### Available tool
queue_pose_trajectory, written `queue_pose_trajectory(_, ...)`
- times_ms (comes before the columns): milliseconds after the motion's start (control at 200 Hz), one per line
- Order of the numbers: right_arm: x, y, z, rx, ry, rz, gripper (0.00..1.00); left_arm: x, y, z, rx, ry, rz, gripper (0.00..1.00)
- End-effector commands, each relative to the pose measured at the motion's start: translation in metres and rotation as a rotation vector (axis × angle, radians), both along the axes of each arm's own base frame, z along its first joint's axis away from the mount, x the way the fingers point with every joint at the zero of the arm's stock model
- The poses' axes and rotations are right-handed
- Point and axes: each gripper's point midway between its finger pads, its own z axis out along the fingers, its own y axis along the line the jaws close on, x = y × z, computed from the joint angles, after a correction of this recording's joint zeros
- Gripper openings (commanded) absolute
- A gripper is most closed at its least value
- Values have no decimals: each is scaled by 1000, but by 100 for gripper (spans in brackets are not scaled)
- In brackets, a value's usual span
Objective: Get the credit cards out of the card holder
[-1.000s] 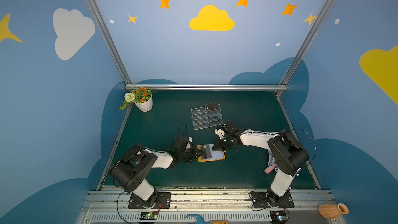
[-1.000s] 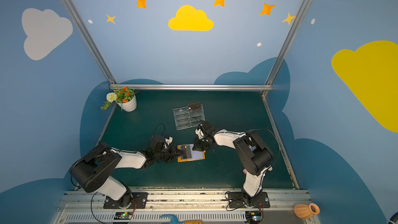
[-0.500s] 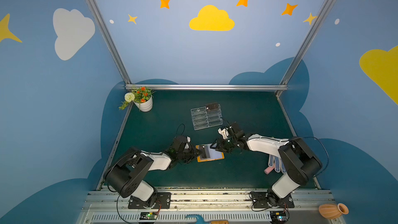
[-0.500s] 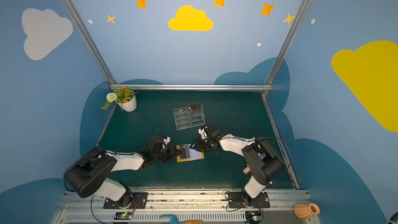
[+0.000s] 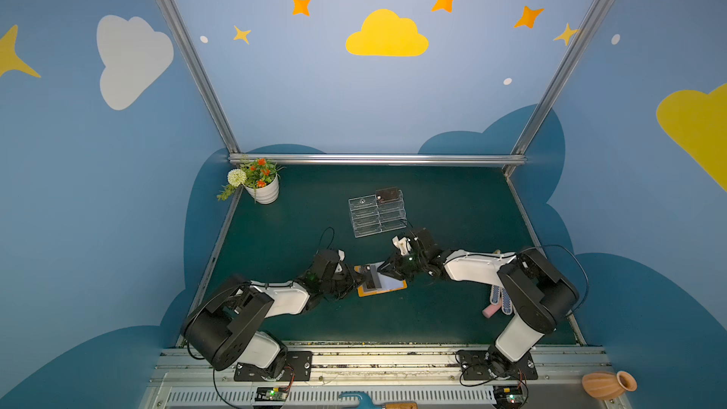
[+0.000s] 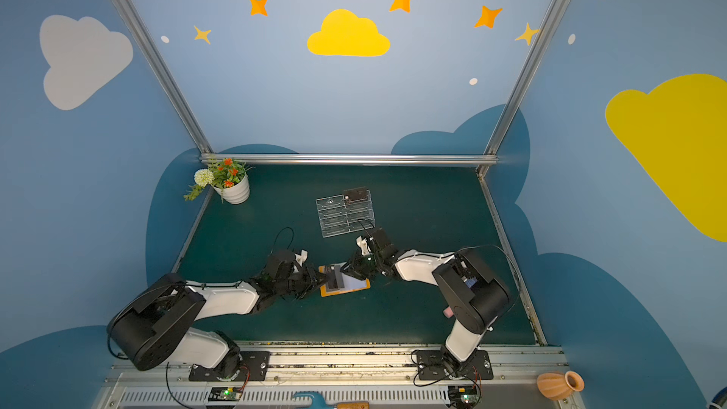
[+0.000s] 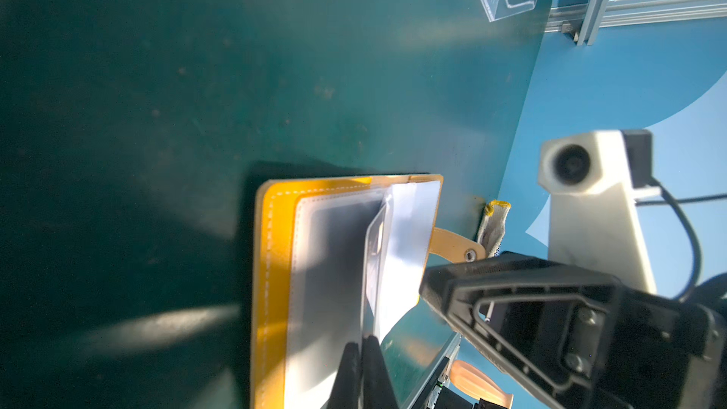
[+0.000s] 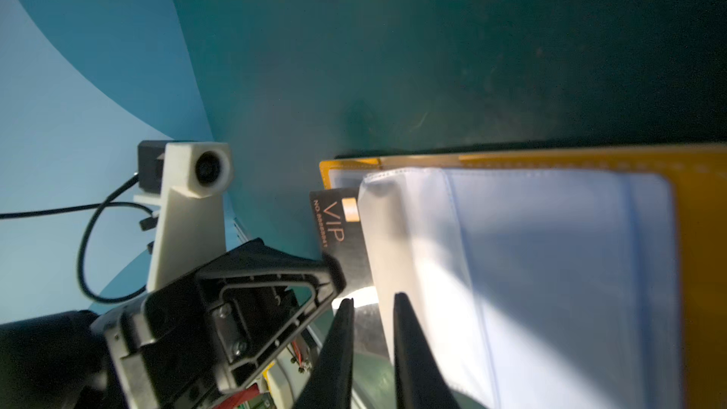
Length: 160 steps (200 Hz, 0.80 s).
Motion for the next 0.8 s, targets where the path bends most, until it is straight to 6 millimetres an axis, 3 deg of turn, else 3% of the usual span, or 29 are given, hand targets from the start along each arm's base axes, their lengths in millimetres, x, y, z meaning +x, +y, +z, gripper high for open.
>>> queue_pose_trajectory(0, 5, 10, -4, -11, -7, 13, 9, -1, 2, -3, 15, 3, -3, 4)
queue_pose_trajectory(135, 4, 6, -28, -65, 36, -2, 3, -1, 5, -2, 26, -1, 6, 4)
queue_pose_trajectory(355, -1, -20, -61, -235, 78, -32, 0, -5, 12, -4, 55, 0, 21, 4)
queue_pose_trajectory(596, -1, -28, -63, -265, 71, -49, 0, -5, 14, -1, 49, -8, 29, 4)
queue_pose_trajectory(796, 4, -24, -53, -232, 40, -42, 0, -6, 17, 2, 55, -19, 33, 4)
